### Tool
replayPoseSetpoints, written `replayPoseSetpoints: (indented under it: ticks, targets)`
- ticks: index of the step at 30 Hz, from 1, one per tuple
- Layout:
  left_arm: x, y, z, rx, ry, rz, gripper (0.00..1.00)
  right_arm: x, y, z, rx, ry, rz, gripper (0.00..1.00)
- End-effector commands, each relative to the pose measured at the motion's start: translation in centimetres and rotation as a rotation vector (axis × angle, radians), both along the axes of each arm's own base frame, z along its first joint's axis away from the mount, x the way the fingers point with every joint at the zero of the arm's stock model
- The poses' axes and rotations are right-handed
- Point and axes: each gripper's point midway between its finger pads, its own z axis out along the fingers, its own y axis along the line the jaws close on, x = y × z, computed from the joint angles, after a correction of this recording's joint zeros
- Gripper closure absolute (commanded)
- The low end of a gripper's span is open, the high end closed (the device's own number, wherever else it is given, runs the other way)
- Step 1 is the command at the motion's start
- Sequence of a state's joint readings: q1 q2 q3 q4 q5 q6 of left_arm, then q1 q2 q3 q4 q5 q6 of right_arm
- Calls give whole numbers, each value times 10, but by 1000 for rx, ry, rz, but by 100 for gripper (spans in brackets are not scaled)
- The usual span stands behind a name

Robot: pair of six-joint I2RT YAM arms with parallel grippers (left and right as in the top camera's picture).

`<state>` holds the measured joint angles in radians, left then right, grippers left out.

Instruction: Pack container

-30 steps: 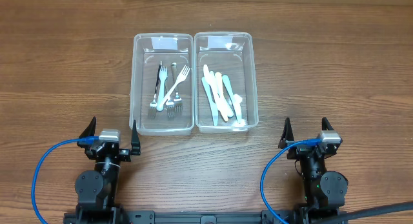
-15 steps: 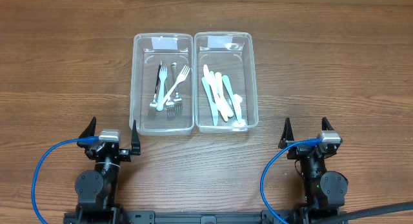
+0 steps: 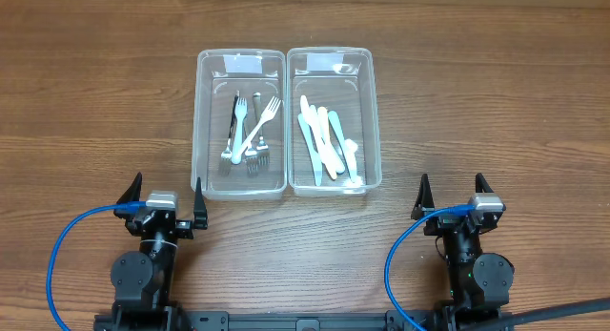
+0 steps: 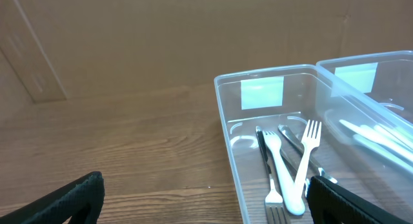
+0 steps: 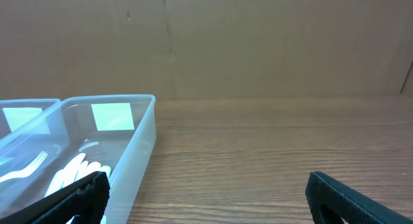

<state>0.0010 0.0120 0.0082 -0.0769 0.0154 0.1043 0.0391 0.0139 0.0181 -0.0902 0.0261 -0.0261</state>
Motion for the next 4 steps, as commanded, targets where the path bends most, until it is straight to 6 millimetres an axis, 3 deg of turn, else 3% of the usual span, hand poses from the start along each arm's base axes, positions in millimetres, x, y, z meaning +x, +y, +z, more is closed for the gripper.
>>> replayPoseSetpoints:
  ticks: [1,4]
  targets:
    - [0,0,0,-19,-4,-3,0,0,-1,-1,-1,-8,-1,0]
    - [0,0,0,-19,-4,-3,0,0,-1,-1,-1,-8,-1,0]
